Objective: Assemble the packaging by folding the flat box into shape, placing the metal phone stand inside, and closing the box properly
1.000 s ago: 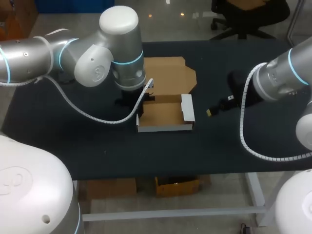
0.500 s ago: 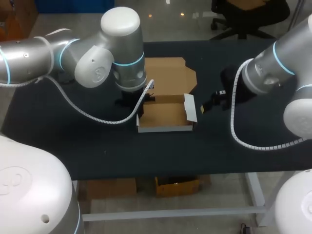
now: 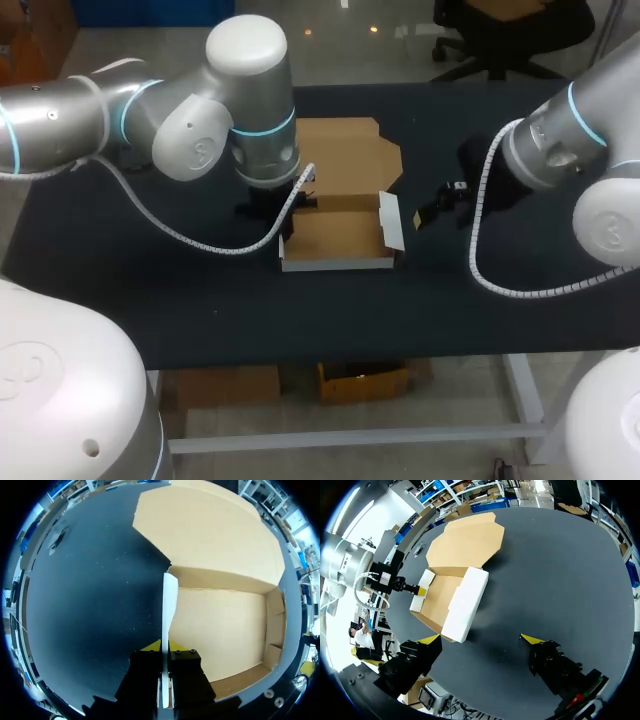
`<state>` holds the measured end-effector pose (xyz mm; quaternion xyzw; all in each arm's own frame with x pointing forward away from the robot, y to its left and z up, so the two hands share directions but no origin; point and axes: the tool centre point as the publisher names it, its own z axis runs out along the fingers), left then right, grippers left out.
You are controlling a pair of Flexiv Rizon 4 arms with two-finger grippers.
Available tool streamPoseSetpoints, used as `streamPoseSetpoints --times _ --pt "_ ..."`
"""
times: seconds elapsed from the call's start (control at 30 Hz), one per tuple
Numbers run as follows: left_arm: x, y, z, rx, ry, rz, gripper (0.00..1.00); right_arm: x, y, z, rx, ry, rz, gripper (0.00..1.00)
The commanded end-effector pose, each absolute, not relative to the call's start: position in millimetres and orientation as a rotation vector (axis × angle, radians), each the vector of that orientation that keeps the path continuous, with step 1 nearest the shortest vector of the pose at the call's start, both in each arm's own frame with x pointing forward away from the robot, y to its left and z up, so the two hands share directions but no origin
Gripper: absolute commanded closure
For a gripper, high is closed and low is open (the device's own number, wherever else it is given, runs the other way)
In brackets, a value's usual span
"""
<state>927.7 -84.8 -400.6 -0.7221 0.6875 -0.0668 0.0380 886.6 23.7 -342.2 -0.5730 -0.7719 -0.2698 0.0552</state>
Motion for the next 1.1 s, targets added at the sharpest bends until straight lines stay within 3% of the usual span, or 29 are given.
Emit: streamPoseSetpoints --times 0.03,1.1 --pt "927 -85 -400 -2.213 2.103 -0.203 1.0 891 21 -342 -1.698 -2.319 -0.768 0.0" --pt "927 -84 -400 -2.209 2.121 -0.194 1.0 894 31 -348 -1.822 -2.132 -0.72 0.0"
